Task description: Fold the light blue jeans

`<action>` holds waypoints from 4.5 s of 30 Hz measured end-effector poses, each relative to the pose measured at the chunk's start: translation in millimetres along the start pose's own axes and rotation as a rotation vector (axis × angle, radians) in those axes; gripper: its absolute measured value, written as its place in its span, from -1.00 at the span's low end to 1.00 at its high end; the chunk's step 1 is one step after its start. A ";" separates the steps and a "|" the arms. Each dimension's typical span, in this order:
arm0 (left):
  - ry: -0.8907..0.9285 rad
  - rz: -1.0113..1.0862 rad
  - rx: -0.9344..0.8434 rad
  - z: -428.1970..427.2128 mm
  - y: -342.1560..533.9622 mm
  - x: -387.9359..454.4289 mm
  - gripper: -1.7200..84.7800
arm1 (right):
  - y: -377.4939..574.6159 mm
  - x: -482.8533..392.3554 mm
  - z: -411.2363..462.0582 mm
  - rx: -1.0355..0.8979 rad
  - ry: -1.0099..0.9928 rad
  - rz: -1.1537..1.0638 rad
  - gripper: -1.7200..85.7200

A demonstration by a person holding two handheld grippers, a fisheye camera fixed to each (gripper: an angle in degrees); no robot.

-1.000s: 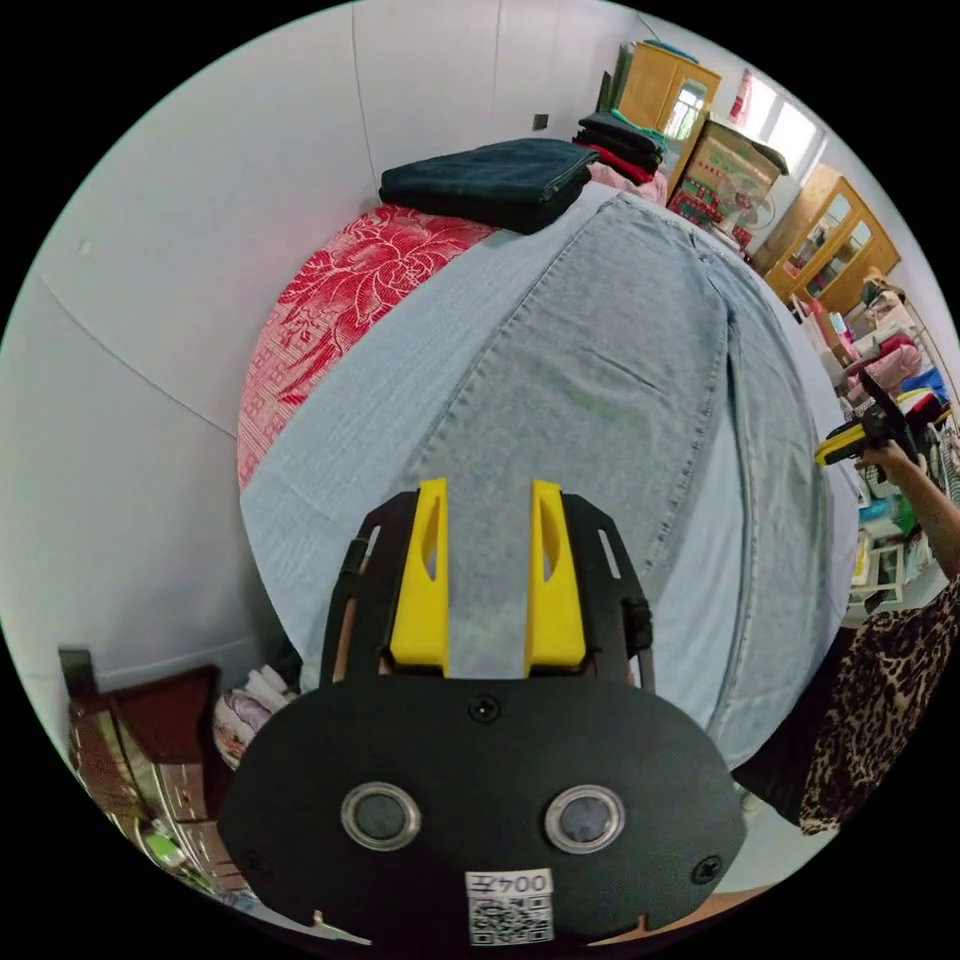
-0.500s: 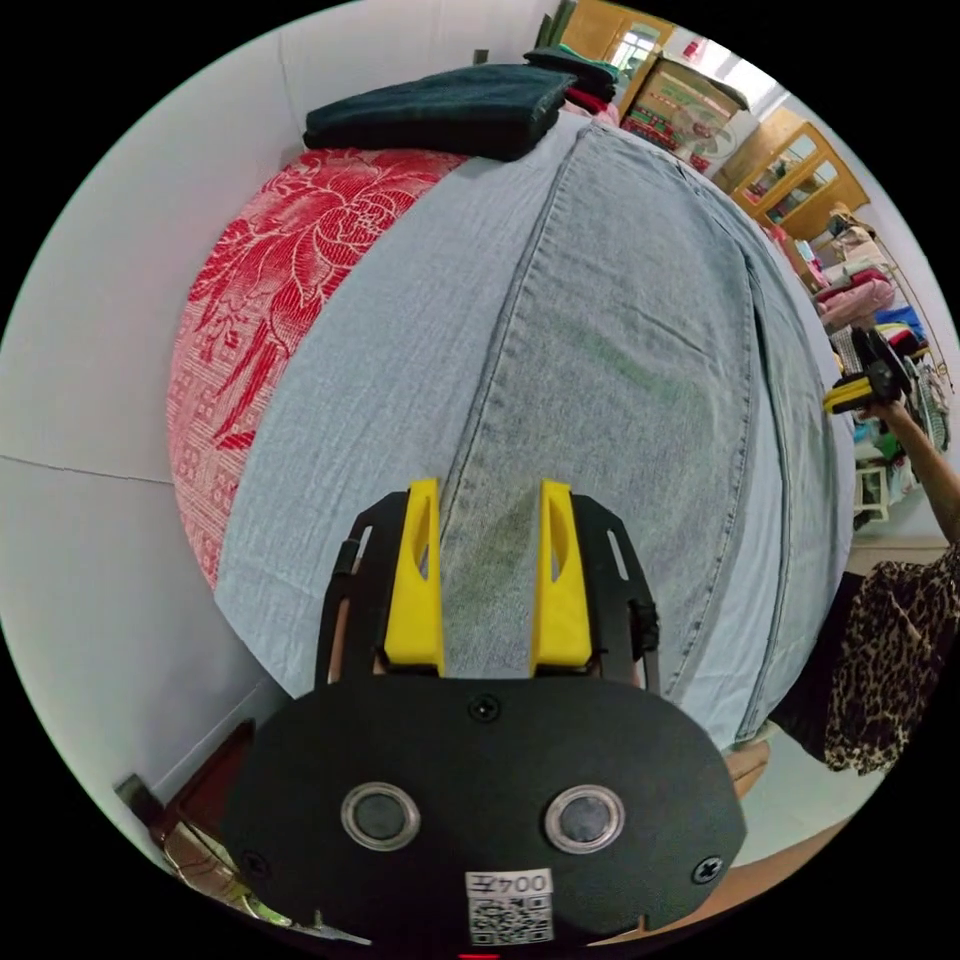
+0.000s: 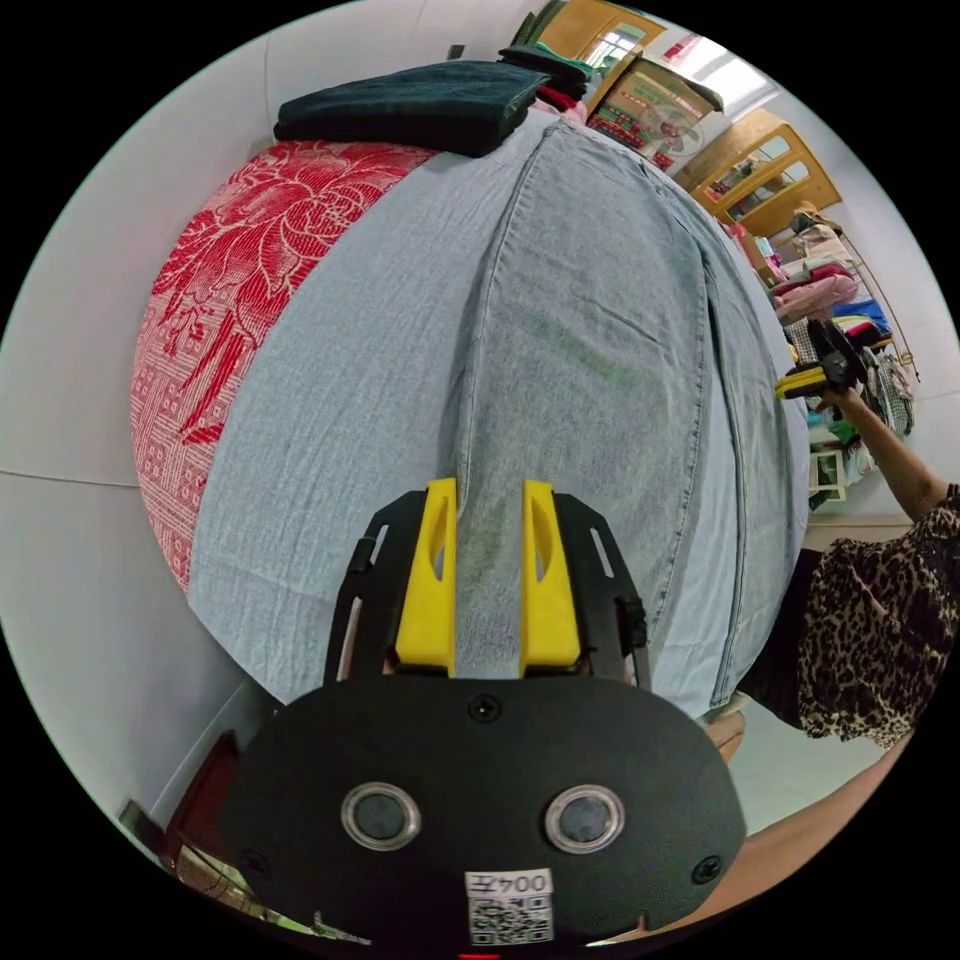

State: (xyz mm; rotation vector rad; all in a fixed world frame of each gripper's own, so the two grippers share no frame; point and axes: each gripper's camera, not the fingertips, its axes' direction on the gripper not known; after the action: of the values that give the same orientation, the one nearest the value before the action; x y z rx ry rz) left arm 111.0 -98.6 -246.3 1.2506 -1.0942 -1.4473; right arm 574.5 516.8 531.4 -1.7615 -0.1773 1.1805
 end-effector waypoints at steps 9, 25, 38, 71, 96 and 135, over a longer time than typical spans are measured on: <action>-0.183 -0.166 0.075 -3.5 22.3 18.2 -0.91 | -3.3 -22.6 -15.2 0.019 0.007 -0.001 -0.87; -0.176 -0.427 0.449 29.3 105.9 31.9 -0.94 | -68.5 -65.1 -128.1 0.283 -0.018 -0.372 -0.76; -0.290 -0.410 0.425 42.0 116.1 59.9 -0.94 | -302.6 -138.0 -215.4 0.281 0.418 -0.814 -0.72; -0.291 -0.420 0.423 54.3 144.7 136.8 -0.94 | -266.4 -203.4 -263.2 0.214 0.646 -0.920 -0.89; -0.176 -0.418 0.435 -9.3 210.2 488.8 -0.94 | 122.1 4.7 -324.4 0.658 0.209 -0.441 -0.90; 0.127 -0.501 0.057 116.3 148.2 632.8 -0.94 | 244.0 284.2 -405.3 0.576 -0.276 -0.317 -0.80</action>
State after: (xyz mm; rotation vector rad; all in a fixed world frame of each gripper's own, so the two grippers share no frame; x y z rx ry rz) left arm -42.4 -739.9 -212.6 1.7166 -0.7696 -1.6784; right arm 946.0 298.0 186.9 -1.0256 -0.2415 1.0977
